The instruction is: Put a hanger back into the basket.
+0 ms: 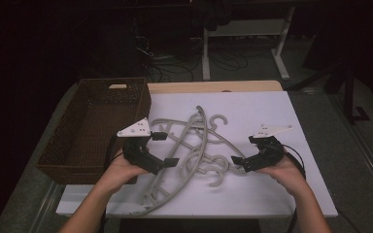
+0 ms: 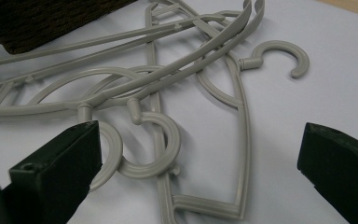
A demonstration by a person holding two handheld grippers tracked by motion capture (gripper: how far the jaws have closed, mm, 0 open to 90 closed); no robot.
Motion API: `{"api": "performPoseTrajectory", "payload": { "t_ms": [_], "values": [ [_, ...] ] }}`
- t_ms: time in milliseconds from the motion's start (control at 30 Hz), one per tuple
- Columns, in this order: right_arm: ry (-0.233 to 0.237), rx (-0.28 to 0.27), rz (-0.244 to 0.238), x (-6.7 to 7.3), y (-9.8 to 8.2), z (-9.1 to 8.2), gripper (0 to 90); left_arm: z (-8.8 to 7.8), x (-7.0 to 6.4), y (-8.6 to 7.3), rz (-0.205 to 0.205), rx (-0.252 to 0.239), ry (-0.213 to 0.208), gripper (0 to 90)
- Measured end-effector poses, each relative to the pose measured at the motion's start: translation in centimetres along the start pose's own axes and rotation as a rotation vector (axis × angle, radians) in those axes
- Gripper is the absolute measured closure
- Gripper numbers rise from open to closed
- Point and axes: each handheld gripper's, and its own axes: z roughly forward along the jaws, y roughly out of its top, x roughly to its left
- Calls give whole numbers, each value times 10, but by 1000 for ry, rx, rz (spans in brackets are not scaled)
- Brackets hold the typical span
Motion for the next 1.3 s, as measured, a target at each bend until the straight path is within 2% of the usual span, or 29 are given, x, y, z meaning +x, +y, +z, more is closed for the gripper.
{"api": "performPoseTrajectory", "payload": {
  "t_ms": [100,333,433,700,1300],
  "values": [
    [-3,8,-3,1,0,1,0,7,-2,-5,-9,14,-5,0],
    [-3,19,-5,1,0,4,0,22,-9,-10,8,45,-14,0],
    [-5,15,-1,0,-1,2,0,28,-11,-14,2,58,-16,0],
    [-5,23,-10,1,-1,4,0,38,-14,-27,-3,103,-10,0],
    [-3,35,-15,2,-1,6,0,54,-19,-52,13,251,16,0]
  ]
}}
